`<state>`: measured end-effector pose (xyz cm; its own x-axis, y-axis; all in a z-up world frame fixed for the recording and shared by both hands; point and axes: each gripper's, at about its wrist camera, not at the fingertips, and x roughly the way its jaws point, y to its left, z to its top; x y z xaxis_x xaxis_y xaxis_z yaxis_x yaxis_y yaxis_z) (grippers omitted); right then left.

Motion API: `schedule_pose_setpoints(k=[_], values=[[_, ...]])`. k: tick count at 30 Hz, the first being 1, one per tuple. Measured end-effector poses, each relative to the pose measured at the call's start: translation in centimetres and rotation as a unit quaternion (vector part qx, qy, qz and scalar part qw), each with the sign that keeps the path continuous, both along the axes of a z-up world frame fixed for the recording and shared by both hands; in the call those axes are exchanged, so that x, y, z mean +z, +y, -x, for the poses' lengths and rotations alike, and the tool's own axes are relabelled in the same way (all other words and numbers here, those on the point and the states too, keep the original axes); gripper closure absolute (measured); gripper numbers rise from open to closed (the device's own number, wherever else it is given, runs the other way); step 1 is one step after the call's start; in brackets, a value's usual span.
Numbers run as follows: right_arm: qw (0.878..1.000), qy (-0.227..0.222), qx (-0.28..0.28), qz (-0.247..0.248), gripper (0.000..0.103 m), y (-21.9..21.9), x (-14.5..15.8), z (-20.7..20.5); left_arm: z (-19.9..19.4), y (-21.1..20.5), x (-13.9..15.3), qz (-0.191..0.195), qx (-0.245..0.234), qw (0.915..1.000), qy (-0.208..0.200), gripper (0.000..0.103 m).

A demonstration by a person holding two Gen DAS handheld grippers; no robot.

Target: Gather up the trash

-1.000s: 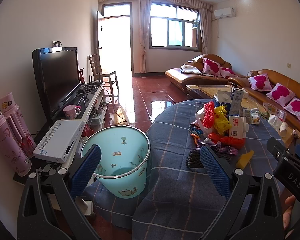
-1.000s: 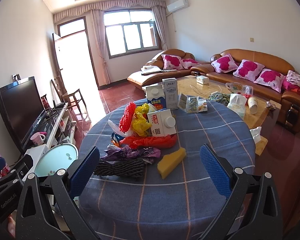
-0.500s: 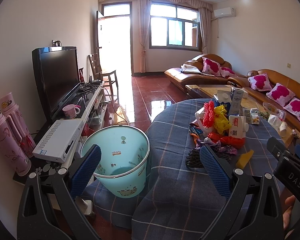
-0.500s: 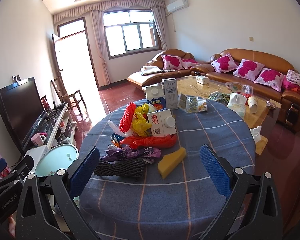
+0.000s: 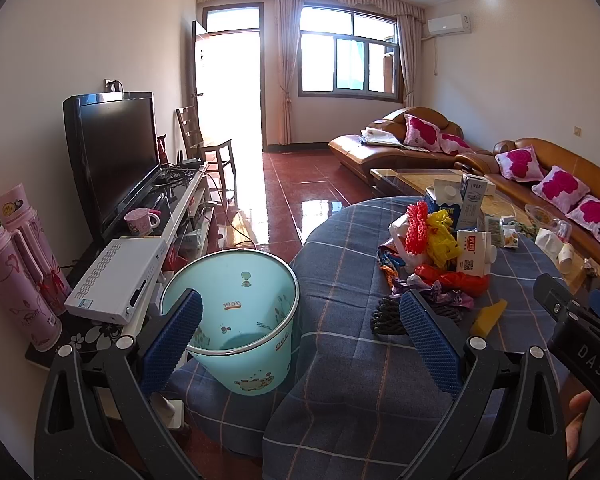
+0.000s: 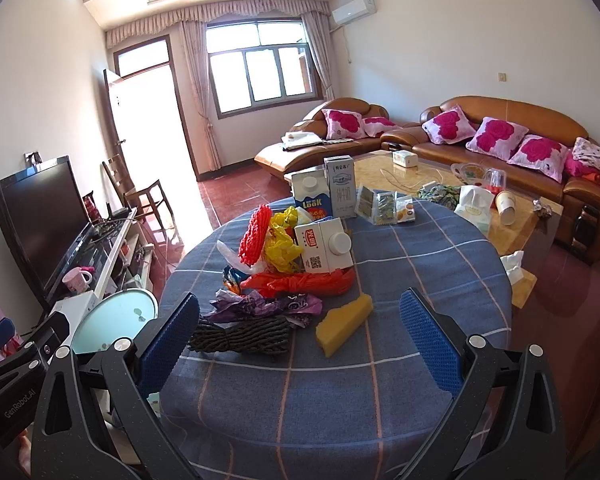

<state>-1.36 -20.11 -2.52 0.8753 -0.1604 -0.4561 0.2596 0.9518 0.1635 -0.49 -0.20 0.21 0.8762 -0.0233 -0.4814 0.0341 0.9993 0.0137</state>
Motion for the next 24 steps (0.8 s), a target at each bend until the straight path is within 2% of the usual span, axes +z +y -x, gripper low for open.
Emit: schedule_pose_setpoints(k=[9,13,17,22,23,24], values=[[1.000,0.000,-0.002,0.001,0.004,-0.2,0.0,0.0,0.1,-0.1,-0.3,-0.001,-0.001,1.0000,0.002,0.006],[1.000,0.005,-0.013,0.000,0.004,-0.7,-0.6,-0.3,-0.7,-0.3,-1.4,-0.002,-0.004,0.9999,0.016,0.006],[0.999,0.026,-0.039,0.002,0.004,-2.7,-2.5,-0.8,-2.2,-0.4,-3.4,0.005,-0.014,0.9989,0.044,0.006],[0.996,0.067,-0.058,-0.016,0.006,-5.7,-5.8,-1.5,-3.6,-1.6,-6.7,0.008,-0.052,0.9953,0.082,0.006],[0.995,0.076,-0.059,-0.019,0.008,-6.1,-6.5,-1.7,-3.9,-1.9,-7.5,0.009,-0.056,0.9943,0.090,0.006],[0.994,0.084,-0.059,-0.022,0.017,-6.6,-7.1,-1.9,-4.2,-2.2,-8.1,0.008,-0.059,0.9936,0.096,0.007]])
